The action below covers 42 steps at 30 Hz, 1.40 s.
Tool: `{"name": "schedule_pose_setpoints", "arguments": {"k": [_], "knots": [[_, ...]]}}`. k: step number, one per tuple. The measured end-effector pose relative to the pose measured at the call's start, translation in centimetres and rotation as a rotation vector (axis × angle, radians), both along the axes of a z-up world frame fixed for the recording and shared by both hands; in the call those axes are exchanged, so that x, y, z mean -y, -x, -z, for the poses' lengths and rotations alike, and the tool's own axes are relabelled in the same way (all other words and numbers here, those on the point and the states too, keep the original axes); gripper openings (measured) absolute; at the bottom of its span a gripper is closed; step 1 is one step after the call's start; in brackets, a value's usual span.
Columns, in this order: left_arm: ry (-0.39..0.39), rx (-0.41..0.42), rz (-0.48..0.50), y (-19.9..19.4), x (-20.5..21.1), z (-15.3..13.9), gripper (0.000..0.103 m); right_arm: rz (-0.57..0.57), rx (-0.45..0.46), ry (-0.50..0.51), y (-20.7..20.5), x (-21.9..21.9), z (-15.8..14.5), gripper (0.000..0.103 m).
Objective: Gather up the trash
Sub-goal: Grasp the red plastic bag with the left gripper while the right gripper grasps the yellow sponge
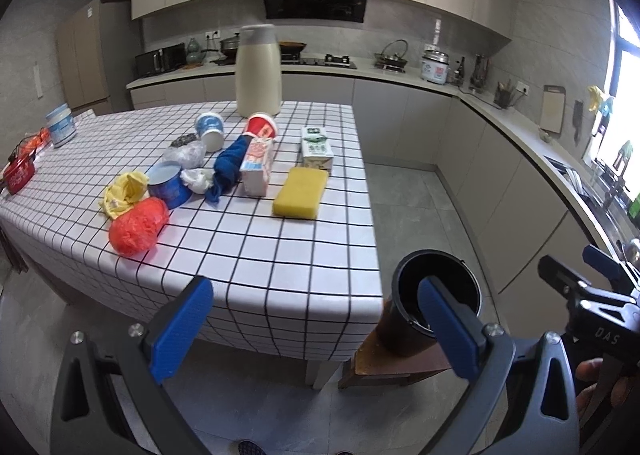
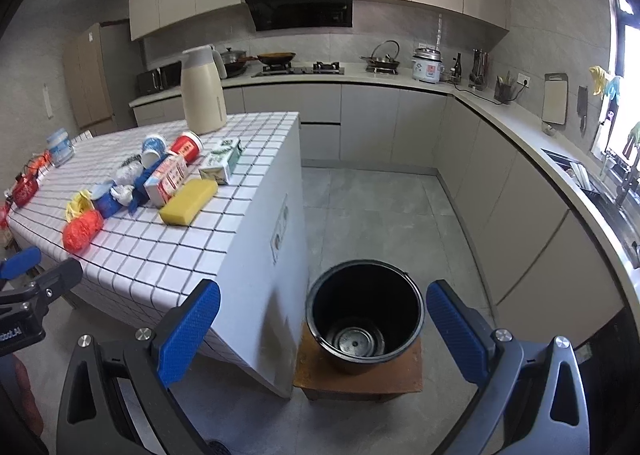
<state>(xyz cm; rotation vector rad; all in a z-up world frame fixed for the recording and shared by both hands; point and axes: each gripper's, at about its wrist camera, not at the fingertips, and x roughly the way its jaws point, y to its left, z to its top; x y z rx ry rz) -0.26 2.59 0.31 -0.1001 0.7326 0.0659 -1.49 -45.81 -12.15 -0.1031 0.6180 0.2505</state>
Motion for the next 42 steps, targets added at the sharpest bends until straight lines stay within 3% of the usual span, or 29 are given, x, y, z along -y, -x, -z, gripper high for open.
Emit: {"name": "schedule_pose_setpoints", "arguments": {"k": [3,10,14,19,22,28,34,39,42], "knots": [[-0.007,-0.005,-0.037,-0.1,-1.9,0.5,0.103,-0.033,0.035,-0.015,-0.1,-0.9,0.0,0.103],[-0.032,0.024,-0.136,0.4,-7.5,1.3,0.103,-0.109,-0.071,-0.012,-2.2,-5.3,1.2,0.103],[-0.021,0.011,-0.176,-0.4,-11.7,2.5,0.103,-0.14,-0.057,0.015,-3.0,-9.7,1.8,0.103],[-0.064,0.006,-0.251,-2.3,-17.5,4.6,0.102,-0.141,-0.048,0.043,-4.7,-15.7,2.5,0.103],[-0.06,-0.001,-0.264,-3.7,-20.5,5.8,0.098,-0.131,-0.057,0.058,-6.1,-18.8,3.2,0.103],[-0.065,-0.045,-0.209,-7.5,-23.6,9.0,0.091,-0.091,-0.083,0.088,-9.7,-24.2,5.8,0.103],[-0.044,-0.088,-0.121,-10.5,-23.6,11.6,0.082,-0.048,-0.128,0.108,-13.3,-27.6,8.9,0.103],[0.007,-0.078,-0.093,-12.0,-23.7,12.0,0.071,-0.015,-0.144,0.11,-16.5,-29.3,10.3,0.103],[0.03,-0.073,-0.095,-12.6,-23.7,12.0,0.071,0.006,-0.152,0.112,-17.9,-29.5,10.7,0.101]]}}
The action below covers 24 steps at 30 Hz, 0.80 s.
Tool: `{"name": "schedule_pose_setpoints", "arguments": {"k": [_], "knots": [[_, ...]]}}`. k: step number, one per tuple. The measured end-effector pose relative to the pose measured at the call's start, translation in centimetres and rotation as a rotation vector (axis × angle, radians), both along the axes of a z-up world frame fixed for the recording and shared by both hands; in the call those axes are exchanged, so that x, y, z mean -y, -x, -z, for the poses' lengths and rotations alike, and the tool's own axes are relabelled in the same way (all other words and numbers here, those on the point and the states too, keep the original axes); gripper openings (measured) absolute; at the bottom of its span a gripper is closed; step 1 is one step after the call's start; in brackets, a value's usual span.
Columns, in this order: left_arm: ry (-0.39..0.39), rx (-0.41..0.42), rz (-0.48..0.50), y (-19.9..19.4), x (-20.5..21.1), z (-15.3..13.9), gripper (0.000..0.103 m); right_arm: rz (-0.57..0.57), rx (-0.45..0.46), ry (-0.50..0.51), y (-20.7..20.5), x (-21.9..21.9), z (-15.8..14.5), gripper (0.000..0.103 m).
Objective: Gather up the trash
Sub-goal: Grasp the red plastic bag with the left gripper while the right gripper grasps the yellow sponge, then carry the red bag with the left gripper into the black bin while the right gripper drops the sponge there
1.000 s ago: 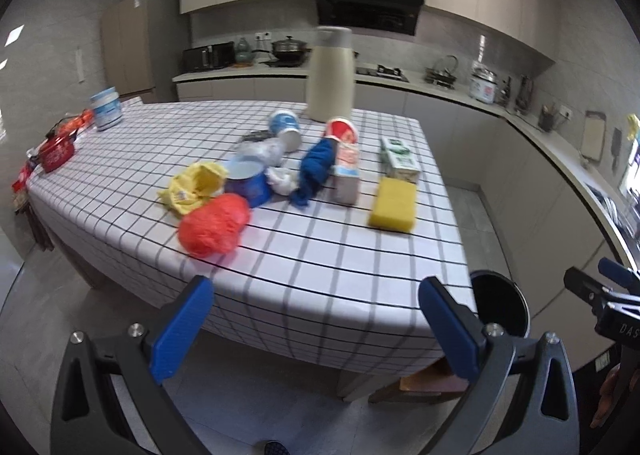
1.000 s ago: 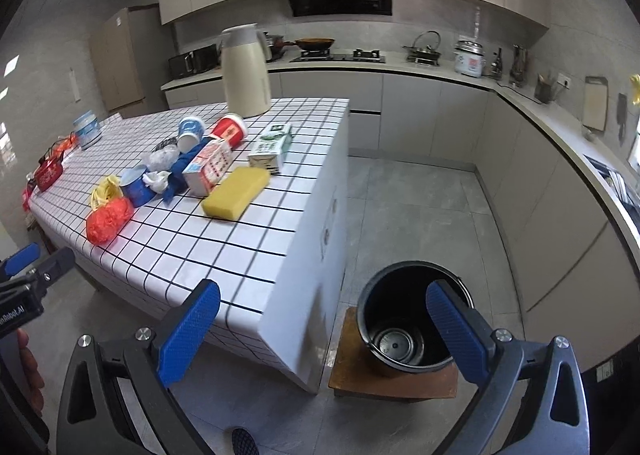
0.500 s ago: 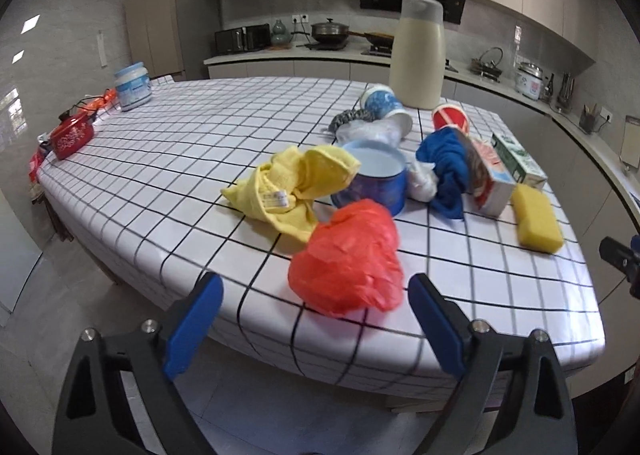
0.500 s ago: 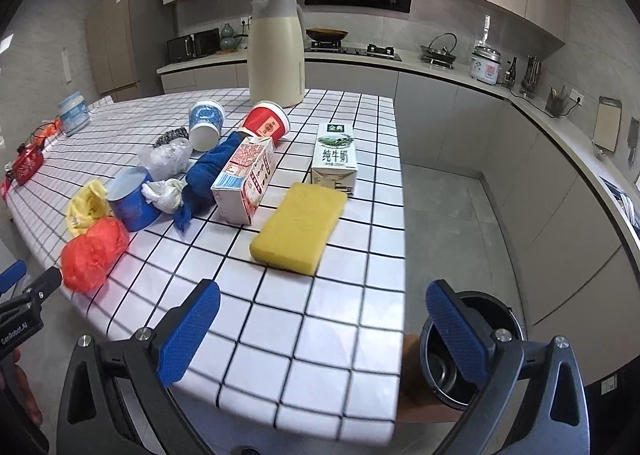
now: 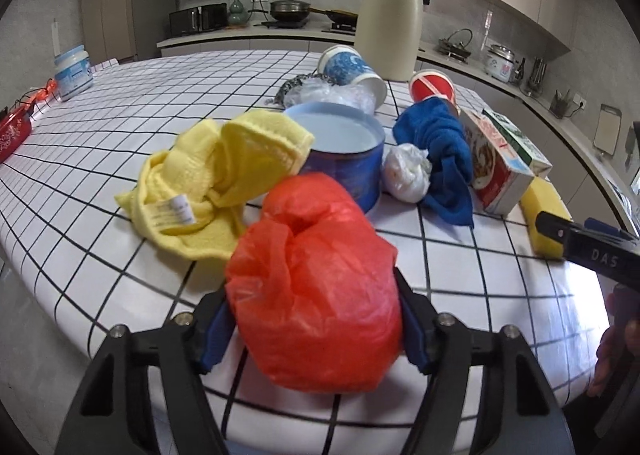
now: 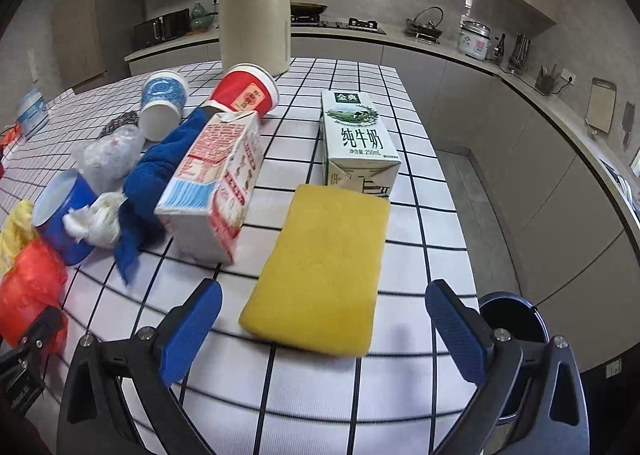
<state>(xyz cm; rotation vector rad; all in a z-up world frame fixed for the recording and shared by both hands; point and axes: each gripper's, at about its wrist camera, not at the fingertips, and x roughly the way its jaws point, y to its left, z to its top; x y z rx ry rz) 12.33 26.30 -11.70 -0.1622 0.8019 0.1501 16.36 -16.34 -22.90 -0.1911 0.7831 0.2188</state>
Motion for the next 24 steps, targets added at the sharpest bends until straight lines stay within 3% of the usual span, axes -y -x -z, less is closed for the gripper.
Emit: {"name": "schedule_pose_setpoints", "arguments": {"k": [2,4,6,7,11,24], "knots": [[0.015,0.006,-0.007,-0.2,-0.1,0.1,0.071,0.007,-0.016,-0.002,-0.8,0.2,0.4,0.095],[0.021,0.004,-0.01,-0.4,-0.1,0.2,0.067,0.005,-0.034,-0.005,-1.2,0.3,0.8,0.078],[0.024,0.007,-0.011,-0.2,-0.2,0.1,0.047,-0.018,-0.059,-0.028,-1.2,0.6,1.0,0.063],[0.028,0.007,-0.009,-0.3,-0.1,0.0,0.044,-0.024,-0.055,-0.025,-0.9,0.7,0.9,0.061],[0.049,0.023,-0.009,0.8,-0.4,-0.5,0.037,-0.045,-0.049,-0.046,0.4,1.6,0.6,0.056],[0.045,0.056,0.021,3.2,2.0,-3.1,0.037,-0.045,0.017,-0.135,4.9,7.3,-4.0,0.056]]}}
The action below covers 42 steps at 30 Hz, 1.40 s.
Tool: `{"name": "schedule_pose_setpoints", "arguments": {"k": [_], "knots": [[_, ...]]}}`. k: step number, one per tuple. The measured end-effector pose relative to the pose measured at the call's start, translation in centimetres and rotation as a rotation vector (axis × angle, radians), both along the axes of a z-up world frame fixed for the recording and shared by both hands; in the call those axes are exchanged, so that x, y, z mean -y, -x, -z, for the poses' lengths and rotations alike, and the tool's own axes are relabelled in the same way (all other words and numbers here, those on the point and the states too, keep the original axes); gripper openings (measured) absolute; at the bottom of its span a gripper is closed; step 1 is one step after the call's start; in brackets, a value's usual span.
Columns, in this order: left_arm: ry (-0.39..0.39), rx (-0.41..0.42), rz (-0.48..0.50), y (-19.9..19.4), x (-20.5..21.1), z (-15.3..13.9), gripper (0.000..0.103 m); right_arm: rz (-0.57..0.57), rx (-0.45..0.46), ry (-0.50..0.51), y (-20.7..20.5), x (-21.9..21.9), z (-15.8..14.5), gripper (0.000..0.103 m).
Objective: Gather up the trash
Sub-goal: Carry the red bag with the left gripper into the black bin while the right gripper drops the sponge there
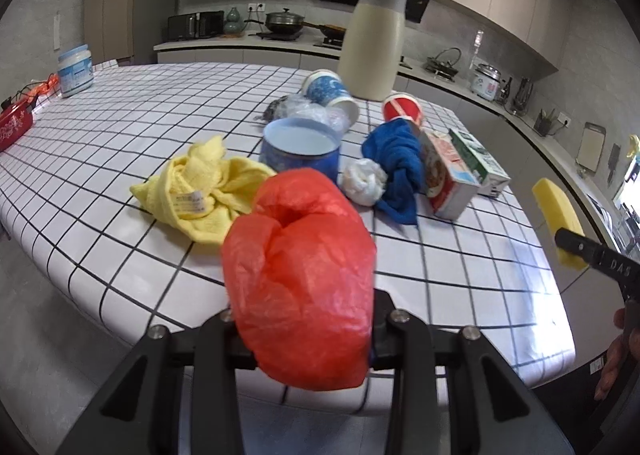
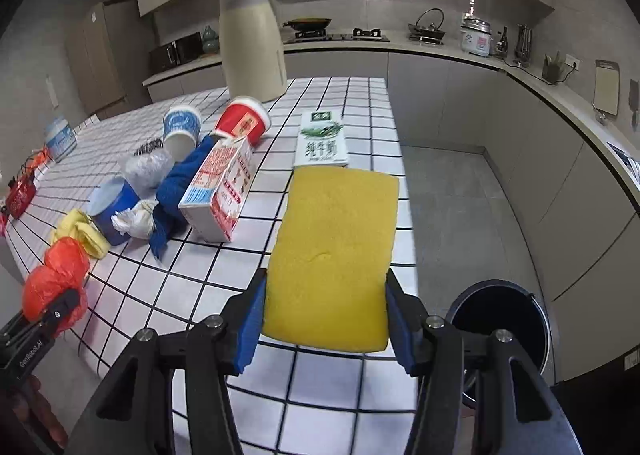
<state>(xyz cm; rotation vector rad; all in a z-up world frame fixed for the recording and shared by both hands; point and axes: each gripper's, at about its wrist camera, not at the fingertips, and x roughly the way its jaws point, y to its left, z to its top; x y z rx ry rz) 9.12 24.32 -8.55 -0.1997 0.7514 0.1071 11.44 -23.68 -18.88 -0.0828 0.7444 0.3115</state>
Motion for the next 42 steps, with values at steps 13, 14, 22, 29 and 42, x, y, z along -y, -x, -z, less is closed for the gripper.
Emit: {"name": "schedule_pose_setpoints", "arguments": {"k": [13,14,22,29,42], "knots": [[0.009,0.045,0.282,-1.8,12.5,-1.7,0.037,0.184,0.035,0.053,2.1,14.4,-1.0,0.057],[0.009,0.048,0.301,-1.7,13.6,-1.8,0.037,0.19,0.032,0.057,2.1,15.3,-0.9,0.057],[0.006,0.041,0.438,-2.6,24.0,-1.6,0.037,0.159,0.007,0.066,2.3,23.5,1.0,0.057],[0.016,-0.007,0.521,-3.7,32.2,0.7,0.037,0.099,-0.039,0.067,1.4,29.6,4.0,0.057],[0.106,-0.191,0.577,-7.6,39.3,11.1,0.037,-0.087,-0.156,0.14,-3.8,33.1,14.1,0.058]]}}
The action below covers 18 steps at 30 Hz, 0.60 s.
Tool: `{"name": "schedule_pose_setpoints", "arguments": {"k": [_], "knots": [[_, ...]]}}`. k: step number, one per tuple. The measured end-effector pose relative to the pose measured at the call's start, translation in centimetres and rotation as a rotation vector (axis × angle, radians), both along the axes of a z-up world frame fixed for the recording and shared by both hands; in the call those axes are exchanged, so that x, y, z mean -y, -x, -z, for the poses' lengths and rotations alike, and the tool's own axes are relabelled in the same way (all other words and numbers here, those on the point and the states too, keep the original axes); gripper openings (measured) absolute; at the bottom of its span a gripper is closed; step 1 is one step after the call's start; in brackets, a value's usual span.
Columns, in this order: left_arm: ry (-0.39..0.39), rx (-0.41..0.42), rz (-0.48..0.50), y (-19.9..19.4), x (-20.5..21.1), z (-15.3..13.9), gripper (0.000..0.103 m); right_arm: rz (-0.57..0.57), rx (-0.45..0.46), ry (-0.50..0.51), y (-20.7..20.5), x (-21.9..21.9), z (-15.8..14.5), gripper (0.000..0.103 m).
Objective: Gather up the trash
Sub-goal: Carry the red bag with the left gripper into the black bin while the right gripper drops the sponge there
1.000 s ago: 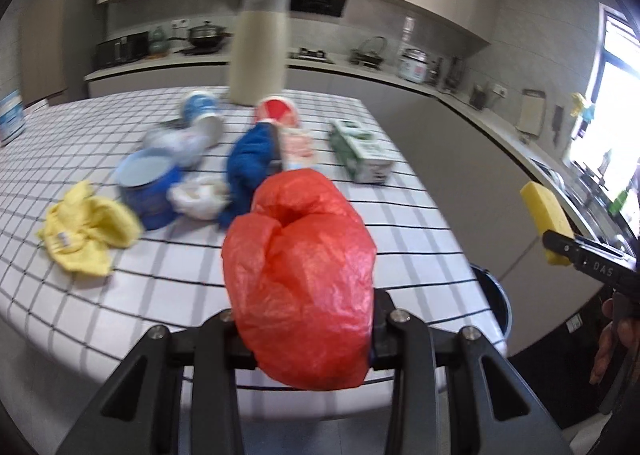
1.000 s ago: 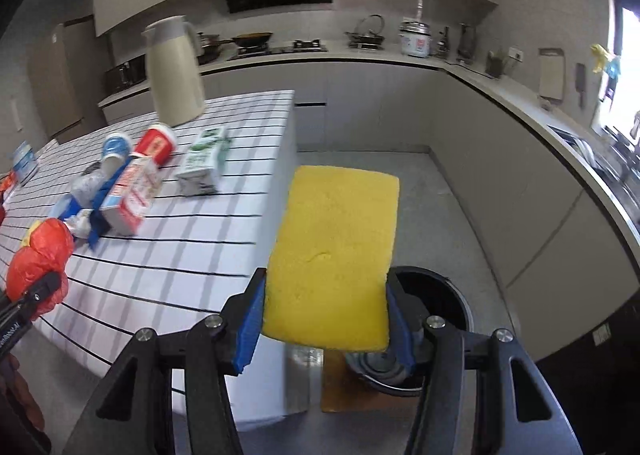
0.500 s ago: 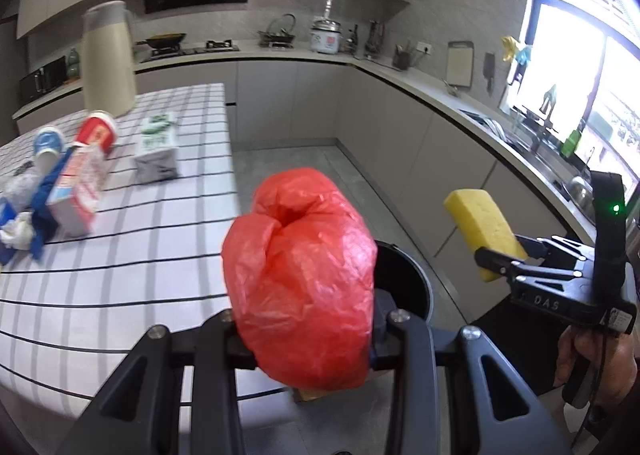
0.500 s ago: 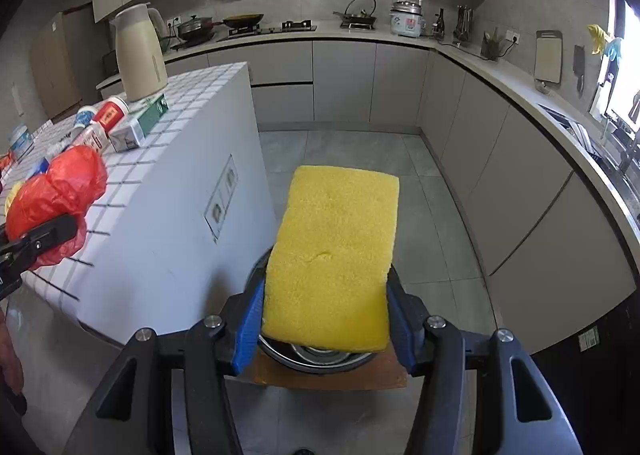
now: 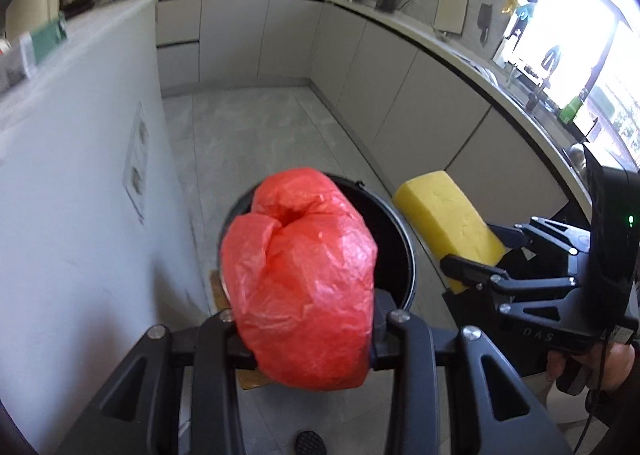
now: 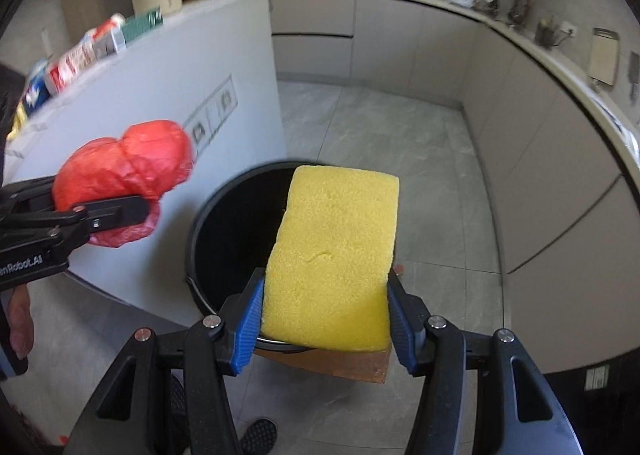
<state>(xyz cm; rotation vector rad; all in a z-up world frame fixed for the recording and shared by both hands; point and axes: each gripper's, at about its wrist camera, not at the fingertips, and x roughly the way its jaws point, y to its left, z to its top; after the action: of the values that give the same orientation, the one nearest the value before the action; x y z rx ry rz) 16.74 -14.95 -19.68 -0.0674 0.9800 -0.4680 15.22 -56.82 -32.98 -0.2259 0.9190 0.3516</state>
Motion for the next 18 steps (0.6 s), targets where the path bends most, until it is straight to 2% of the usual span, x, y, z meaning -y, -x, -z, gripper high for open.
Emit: {"name": "schedule_pose_setpoints", "arguments": {"k": [4,5,7,8,9,10,11,16,18], "knots": [[0.005,-0.061,-0.008,-0.8,0.9,3.6,0.038,-0.063,-0.041,0.022,-2.3,-0.6,4.0,0.059],[0.005,-0.063,-0.017,-1.0,1.0,4.1,0.043,-0.077,-0.046,0.036,-2.8,-0.8,5.1,0.06],[0.003,-0.057,-0.052,-1.1,0.9,5.0,0.068,-0.099,-0.044,0.062,-3.6,-1.2,6.8,0.068],[0.004,-0.054,-0.069,-1.1,0.8,5.3,0.087,-0.099,-0.035,0.084,-4.0,-1.2,7.6,0.073],[0.008,-0.056,-0.087,-1.0,0.5,5.6,0.093,-0.084,-0.028,0.097,-4.3,-1.0,8.2,0.088],[0.005,-0.056,-0.095,-0.8,0.3,5.9,0.093,-0.064,-0.03,0.104,-4.5,-0.7,8.6,0.101],[-0.014,-0.062,-0.104,-0.8,0.3,6.2,0.093,-0.035,-0.029,0.112,-4.7,-0.2,8.7,0.103],[-0.105,-0.07,-0.134,0.6,-0.5,6.1,0.094,0.066,-0.019,0.108,-4.4,2.4,8.0,0.103],[-0.15,-0.067,-0.15,1.0,-0.6,5.5,0.098,0.106,-0.03,0.088,-4.5,3.1,7.4,0.103]]}}
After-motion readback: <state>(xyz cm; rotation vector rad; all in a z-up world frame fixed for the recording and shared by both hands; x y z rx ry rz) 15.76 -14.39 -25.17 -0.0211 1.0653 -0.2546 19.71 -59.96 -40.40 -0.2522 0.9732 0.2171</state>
